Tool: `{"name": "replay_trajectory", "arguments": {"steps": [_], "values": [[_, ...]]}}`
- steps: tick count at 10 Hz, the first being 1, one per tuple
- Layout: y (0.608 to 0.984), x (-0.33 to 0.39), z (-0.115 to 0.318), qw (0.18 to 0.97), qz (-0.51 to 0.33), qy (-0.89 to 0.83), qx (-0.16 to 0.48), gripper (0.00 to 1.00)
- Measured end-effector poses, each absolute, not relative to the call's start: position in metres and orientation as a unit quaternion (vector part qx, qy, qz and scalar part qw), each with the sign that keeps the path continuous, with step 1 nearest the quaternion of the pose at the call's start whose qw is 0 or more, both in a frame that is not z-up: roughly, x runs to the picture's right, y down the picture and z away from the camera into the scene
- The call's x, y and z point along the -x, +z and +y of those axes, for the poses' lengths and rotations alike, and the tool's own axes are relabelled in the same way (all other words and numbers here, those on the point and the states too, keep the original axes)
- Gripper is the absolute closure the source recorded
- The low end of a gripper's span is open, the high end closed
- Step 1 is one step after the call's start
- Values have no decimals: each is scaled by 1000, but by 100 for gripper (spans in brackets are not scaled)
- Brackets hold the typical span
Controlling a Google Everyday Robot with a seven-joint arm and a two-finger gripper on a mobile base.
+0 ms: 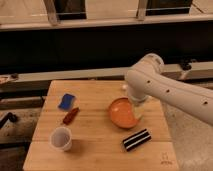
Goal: Place the ceramic cup in the ceramic bowl
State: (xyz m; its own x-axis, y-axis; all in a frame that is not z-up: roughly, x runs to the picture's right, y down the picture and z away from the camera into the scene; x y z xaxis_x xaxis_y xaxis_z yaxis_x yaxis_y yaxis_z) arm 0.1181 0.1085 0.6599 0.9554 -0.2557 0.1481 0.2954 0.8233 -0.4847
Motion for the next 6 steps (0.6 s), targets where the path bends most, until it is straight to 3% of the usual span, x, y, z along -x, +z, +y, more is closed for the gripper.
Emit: {"name": "replay_trajectory", "arguments": {"steps": [6], "values": [[652, -63, 120, 945, -70, -205, 246, 20]]}}
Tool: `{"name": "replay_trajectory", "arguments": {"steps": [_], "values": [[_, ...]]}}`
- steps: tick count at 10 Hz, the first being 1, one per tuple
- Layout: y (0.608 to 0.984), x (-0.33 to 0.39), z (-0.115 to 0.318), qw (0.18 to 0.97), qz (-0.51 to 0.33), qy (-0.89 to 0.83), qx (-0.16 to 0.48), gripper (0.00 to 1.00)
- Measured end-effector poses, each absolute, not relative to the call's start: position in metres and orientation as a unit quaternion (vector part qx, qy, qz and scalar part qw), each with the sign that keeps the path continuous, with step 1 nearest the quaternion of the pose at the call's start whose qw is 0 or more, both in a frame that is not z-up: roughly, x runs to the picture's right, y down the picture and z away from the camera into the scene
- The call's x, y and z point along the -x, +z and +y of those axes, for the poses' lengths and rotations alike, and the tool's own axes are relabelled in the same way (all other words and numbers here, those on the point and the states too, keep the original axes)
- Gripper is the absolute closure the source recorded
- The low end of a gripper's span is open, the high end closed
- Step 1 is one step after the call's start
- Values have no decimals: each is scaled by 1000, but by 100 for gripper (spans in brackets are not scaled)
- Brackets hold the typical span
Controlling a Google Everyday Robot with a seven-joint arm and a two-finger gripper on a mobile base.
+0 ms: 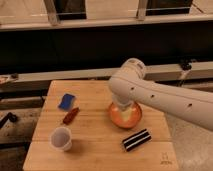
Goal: Place the ceramic cup in the ceramic bowl
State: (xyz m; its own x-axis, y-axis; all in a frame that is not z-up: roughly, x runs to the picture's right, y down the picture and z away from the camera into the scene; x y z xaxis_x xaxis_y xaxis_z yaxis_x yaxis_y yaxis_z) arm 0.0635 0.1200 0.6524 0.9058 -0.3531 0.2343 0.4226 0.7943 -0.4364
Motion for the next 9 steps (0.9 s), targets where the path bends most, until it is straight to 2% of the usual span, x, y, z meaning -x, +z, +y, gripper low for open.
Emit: {"name": "replay_trajectory", "arguments": {"steps": [9], "values": [[635, 12, 134, 917, -139, -301, 222, 20]]}}
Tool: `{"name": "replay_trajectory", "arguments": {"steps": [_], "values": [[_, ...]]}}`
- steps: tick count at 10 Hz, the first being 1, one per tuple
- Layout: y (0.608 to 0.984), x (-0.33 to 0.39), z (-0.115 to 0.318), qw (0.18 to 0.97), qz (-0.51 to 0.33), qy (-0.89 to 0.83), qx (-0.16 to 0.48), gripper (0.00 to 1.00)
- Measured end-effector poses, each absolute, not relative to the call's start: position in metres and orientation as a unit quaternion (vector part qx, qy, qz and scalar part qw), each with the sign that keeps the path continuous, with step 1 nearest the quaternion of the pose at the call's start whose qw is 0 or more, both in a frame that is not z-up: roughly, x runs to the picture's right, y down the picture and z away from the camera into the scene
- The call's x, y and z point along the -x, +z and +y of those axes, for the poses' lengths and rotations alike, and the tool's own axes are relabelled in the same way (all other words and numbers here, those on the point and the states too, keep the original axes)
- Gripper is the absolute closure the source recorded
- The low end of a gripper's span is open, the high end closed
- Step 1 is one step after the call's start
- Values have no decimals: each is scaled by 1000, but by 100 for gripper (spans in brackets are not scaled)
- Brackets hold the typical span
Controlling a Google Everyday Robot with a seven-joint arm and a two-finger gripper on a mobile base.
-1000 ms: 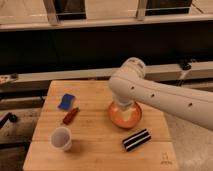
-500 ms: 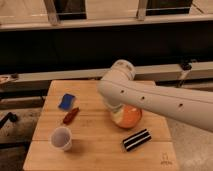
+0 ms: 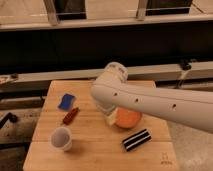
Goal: Place the ceramic cup in the ceramic bowl
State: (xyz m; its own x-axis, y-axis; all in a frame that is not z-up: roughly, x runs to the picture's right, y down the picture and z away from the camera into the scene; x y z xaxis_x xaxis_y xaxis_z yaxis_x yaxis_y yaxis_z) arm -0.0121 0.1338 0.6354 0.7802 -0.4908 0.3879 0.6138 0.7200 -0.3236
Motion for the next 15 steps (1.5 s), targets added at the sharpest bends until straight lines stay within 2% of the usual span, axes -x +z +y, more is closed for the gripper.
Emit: {"name": "replay_trajectory", "arguments": {"steps": [8, 15], "values": [[624, 56, 145, 888, -194, -369, 196, 20], [609, 104, 167, 853, -234, -419, 207, 20]]}}
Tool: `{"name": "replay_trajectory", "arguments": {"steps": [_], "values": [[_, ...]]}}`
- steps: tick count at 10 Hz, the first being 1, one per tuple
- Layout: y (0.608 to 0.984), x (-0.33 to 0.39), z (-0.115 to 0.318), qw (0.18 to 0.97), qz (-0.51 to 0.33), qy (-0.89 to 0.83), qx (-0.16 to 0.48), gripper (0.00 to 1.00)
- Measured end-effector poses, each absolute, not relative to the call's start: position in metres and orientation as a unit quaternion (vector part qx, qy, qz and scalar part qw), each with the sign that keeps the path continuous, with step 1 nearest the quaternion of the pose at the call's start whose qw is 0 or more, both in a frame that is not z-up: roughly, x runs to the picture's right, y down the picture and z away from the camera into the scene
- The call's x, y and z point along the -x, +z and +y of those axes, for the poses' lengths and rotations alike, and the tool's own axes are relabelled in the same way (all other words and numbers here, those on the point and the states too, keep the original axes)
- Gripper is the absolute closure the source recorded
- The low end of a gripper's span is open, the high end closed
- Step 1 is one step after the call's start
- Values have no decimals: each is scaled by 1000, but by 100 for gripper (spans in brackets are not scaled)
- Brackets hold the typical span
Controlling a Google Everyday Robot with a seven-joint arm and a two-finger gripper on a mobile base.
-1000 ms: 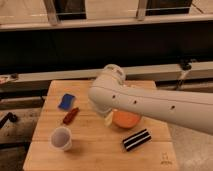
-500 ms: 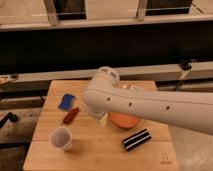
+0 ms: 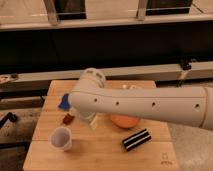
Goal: Place the ceramic cup in the ceramic bowl
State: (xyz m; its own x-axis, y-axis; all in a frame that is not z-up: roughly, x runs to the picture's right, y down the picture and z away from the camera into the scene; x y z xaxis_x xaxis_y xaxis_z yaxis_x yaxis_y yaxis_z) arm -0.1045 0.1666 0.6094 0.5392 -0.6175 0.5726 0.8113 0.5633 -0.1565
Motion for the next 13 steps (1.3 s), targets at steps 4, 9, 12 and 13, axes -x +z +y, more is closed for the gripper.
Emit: {"name": "replay_trajectory", "arguments": {"steps": [4, 9, 12, 13], "values": [[610, 119, 187, 835, -259, -438, 209, 20], [622, 130, 215, 810, -292, -463, 208, 20], [643, 137, 235, 795, -312, -475, 213, 20], [646, 139, 240, 791, -317, -476, 217, 20]]}}
